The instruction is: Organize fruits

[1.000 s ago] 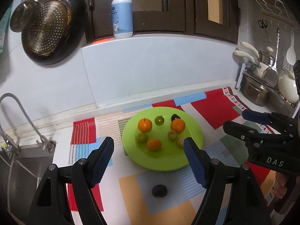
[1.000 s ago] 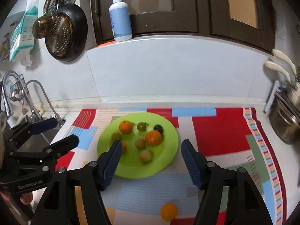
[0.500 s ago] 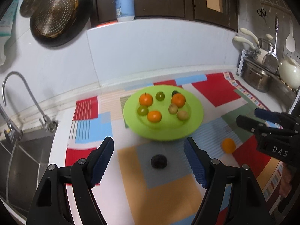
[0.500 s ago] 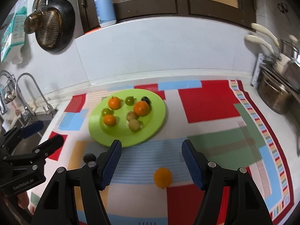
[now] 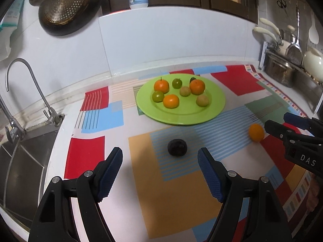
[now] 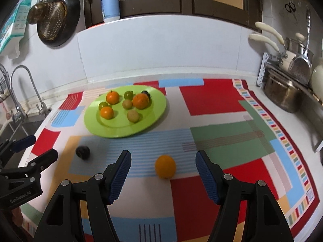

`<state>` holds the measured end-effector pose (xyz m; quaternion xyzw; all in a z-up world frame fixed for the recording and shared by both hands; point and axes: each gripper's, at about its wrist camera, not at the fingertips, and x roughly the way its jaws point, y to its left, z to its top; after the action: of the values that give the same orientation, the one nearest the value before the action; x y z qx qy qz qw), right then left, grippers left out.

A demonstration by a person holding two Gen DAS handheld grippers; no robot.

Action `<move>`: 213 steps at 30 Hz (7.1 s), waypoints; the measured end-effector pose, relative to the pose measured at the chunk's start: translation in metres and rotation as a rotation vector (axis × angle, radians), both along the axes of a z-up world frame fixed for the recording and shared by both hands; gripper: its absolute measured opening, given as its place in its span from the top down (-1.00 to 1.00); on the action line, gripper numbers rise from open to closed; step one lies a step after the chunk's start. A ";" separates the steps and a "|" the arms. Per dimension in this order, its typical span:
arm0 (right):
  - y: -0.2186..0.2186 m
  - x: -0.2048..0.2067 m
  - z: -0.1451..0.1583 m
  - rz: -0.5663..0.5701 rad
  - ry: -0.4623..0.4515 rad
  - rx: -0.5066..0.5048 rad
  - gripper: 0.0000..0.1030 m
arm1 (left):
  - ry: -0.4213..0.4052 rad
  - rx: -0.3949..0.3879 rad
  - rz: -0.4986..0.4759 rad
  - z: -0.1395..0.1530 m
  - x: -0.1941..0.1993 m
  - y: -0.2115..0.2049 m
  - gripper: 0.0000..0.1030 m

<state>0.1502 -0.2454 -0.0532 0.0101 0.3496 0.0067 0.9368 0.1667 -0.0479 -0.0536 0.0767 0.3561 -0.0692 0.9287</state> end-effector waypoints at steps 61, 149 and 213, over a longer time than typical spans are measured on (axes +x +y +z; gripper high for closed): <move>0.015 0.012 0.008 0.188 0.048 0.126 0.35 | 0.045 -0.084 -0.116 0.021 0.016 -0.031 0.40; 0.051 0.158 0.018 0.281 0.025 0.044 0.06 | -0.009 -0.054 -0.009 0.030 0.138 0.004 -0.14; 0.019 -0.098 0.092 0.156 -0.136 0.035 -0.32 | -0.221 -0.038 0.096 0.107 -0.111 0.004 -1.00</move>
<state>0.0526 -0.2260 0.0391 -0.0014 0.2845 0.0863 0.9548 0.0560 -0.0435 0.0529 0.0491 0.2534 -0.0226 0.9658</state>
